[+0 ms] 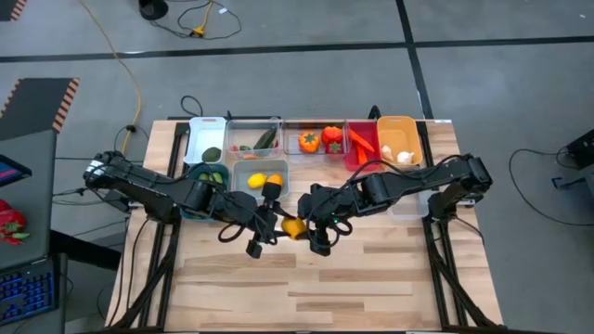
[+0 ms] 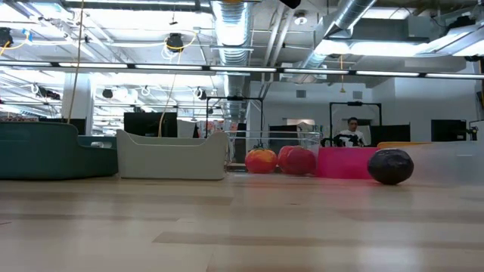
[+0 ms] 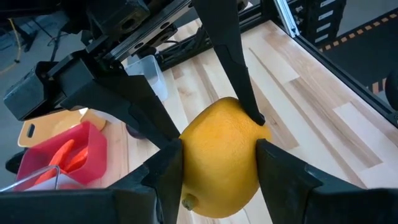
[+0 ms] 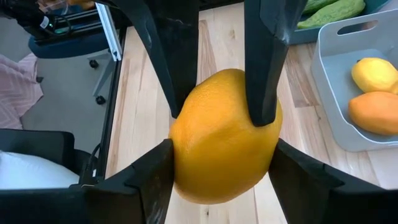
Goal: Sort produce into baskets
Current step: Put the lemon into the gray bin, then put the black plum into the bottom transparent bin
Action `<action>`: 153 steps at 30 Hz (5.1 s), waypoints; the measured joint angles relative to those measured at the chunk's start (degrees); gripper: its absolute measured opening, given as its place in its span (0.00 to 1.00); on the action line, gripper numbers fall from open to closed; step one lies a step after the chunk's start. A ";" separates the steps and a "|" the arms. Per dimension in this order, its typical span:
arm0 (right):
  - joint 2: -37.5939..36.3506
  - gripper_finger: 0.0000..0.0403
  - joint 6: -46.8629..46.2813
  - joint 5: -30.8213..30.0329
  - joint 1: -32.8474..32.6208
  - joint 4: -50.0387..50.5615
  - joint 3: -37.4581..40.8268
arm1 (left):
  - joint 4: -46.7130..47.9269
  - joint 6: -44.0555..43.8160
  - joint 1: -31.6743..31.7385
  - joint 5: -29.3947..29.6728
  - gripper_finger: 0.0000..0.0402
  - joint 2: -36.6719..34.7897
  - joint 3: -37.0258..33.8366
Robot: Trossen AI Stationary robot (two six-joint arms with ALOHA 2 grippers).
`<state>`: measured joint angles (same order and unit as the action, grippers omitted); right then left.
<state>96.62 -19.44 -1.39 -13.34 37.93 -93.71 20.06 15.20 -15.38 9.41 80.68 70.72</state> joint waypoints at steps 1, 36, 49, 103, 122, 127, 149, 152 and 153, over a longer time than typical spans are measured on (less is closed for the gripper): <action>0.00 0.65 0.00 -0.02 0.00 0.17 0.00 | 0.00 0.00 0.00 0.02 0.41 0.02 0.00; 0.17 0.65 -0.02 -0.02 0.70 0.81 0.00 | 0.52 0.07 0.00 0.02 0.41 0.09 0.00; 0.13 0.71 -0.16 0.03 0.70 1.31 -0.04 | 0.55 0.02 0.00 0.03 0.41 0.09 0.00; -5.46 0.93 5.01 -4.76 17.31 39.06 0.74 | 26.88 -9.16 25.77 7.76 0.64 -1.30 0.00; -5.44 0.93 7.99 -4.81 17.14 41.45 0.76 | 13.66 -15.18 18.99 2.17 0.08 -33.24 -22.50; -5.44 0.93 7.96 -4.81 17.14 41.36 0.76 | -2.76 -15.71 17.37 1.20 0.01 -43.52 -37.71; -5.44 0.93 7.91 -4.81 17.14 41.36 0.76 | -16.41 -14.28 17.22 -2.58 0.00 -77.97 -63.34; -5.44 0.93 7.90 -4.82 17.14 41.36 0.76 | -17.11 -11.99 17.22 -2.69 0.00 -80.78 -64.46; -5.44 0.93 7.89 -4.81 17.14 41.36 0.76 | -17.51 -11.17 17.22 -2.73 0.00 -80.78 -64.79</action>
<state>91.18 -11.55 -6.20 3.79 79.29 -92.95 2.55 4.03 1.85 6.68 -0.09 5.93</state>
